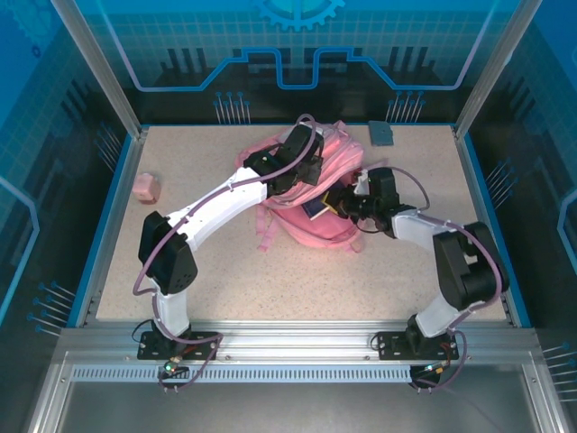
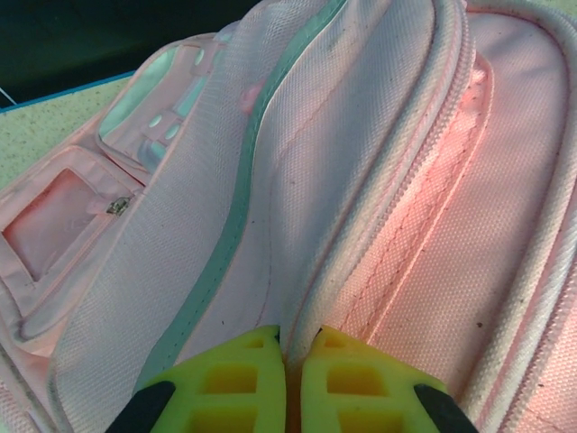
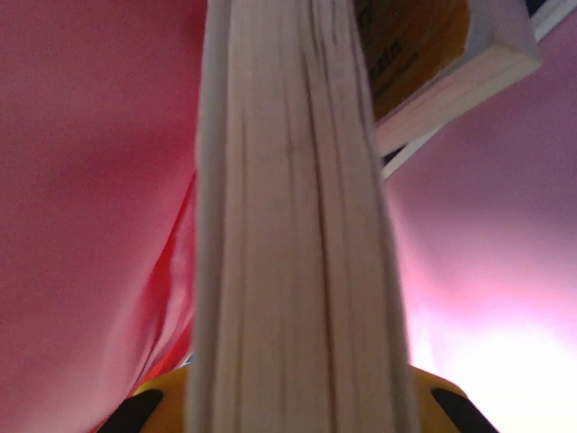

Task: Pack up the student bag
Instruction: Place the book in the student bag, then close the student bag at the top-center of the table.

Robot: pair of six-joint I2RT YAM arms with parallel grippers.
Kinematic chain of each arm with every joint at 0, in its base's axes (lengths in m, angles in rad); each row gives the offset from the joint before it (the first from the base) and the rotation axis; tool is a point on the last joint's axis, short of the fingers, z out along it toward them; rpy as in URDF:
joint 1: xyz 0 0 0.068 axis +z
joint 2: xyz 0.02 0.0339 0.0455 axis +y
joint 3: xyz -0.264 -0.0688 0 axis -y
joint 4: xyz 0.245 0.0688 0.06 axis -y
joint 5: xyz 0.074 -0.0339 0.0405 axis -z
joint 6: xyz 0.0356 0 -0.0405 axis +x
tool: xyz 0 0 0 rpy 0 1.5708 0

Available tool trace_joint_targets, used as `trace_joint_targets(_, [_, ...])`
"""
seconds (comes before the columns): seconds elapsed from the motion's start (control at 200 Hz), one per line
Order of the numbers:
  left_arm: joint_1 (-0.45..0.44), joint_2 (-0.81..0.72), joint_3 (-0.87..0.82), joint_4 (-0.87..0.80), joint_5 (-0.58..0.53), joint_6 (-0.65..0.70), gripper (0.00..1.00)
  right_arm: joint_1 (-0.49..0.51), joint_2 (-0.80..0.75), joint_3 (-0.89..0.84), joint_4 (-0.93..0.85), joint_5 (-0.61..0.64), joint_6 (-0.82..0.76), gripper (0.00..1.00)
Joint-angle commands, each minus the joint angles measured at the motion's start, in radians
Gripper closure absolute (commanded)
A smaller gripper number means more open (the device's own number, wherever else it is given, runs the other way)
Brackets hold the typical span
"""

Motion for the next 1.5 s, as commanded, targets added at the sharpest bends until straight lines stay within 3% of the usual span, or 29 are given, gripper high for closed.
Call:
trace_joint_targets(0.0, [0.016, -0.085, 0.066, 0.075, 0.039, -0.062, 0.97, 0.019, 0.077, 0.076, 0.126, 0.081, -0.002, 0.83])
trace_joint_targets(0.3, [0.04, -0.073, 0.062, 0.07, 0.096, -0.109, 0.97, 0.019, 0.313, 0.214, 0.247, 0.104, 0.091, 0.73])
trace_joint_targets(0.485, [0.056, -0.06, 0.058, 0.064, 0.116, -0.128, 0.98, 0.013, 0.329, 0.256, 0.231, 0.058, 0.087, 0.53])
trace_joint_targets(0.71, [0.071, -0.047, 0.045, 0.075, 0.147, -0.146, 0.98, -0.021, 0.194, 0.111, 0.172, 0.054, 0.064, 0.36])
trace_joint_targets(0.815, [0.074, -0.037, 0.046, 0.08, 0.16, -0.145, 0.98, -0.04, 0.089, 0.018, 0.102, 0.073, 0.036, 0.33])
trace_joint_targets(0.98, [0.075, -0.015, 0.041, 0.088, 0.205, -0.139, 0.98, -0.065, -0.12, -0.077, -0.134, 0.167, -0.053, 0.31])
trace_joint_targets(1.096, [0.075, 0.002, 0.029, 0.096, 0.266, -0.125, 0.96, -0.08, -0.276, -0.112, -0.354, 0.304, -0.115, 0.3])
trace_joint_targets(1.181, [0.074, 0.009, 0.003, 0.103, 0.315, -0.117, 0.89, -0.09, -0.393, -0.113, -0.533, 0.456, -0.155, 0.27])
trace_joint_targets(1.261, [0.075, 0.007, -0.03, 0.112, 0.367, -0.116, 0.72, -0.093, -0.486, -0.095, -0.68, 0.577, -0.183, 0.24])
trace_joint_targets(1.406, [0.08, -0.038, -0.132, 0.162, 0.44, -0.139, 0.41, -0.083, -0.601, -0.073, -0.789, 0.615, -0.204, 0.23])
trace_joint_targets(1.496, [0.1, -0.085, -0.217, 0.196, 0.465, -0.164, 0.29, -0.056, -0.635, -0.047, -0.814, 0.64, -0.228, 0.22])
